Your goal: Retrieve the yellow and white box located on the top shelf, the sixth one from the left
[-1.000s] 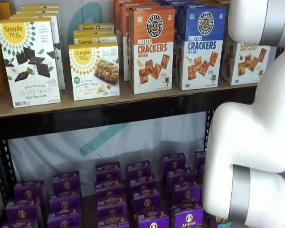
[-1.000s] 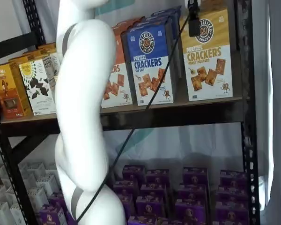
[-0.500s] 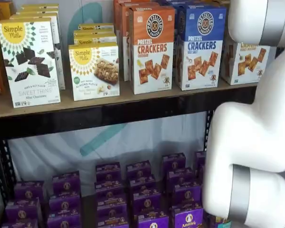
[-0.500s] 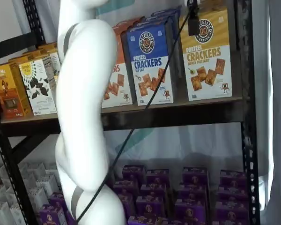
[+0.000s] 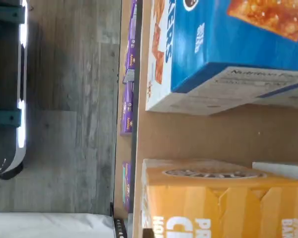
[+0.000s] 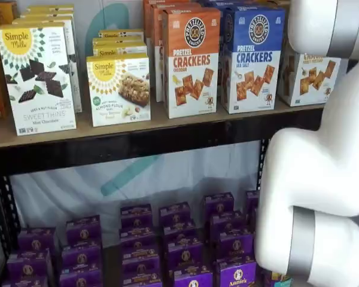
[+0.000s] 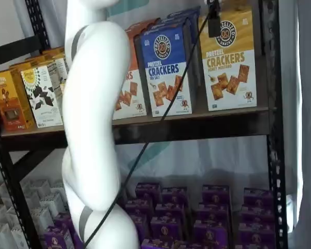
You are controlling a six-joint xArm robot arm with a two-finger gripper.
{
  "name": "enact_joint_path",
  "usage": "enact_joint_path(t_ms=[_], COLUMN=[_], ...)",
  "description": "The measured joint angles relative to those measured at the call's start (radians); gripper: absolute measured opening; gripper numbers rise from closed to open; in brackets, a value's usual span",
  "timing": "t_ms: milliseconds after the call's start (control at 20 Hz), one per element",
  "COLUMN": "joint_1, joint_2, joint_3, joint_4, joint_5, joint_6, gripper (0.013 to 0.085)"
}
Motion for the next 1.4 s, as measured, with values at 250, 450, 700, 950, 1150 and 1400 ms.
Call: enact_joint_path(t_ms=[250, 450, 700, 950, 1150, 1400], joint_1=[-0.004, -0.013, -0.028, -0.037, -0.053, -0.069], joint_2=[-0.011, -0.054, -0.108, -0.167, -0.236, -0.302], joint_3=[0.009, 0.056, 0.102, 0.149, 0.209, 0.269], joint_4=[0.0, -0.002, 0.004, -0.006, -0.014, -0.017], joint_5=[0.001, -0.008, 0.001, 0.023, 0.045, 0.073], joint_6=[-0.004, -0.014, -0.026, -0.037, -0.054, -0.068], gripper=[0.057, 0.057, 0.057, 0.057, 0.057, 0.057])
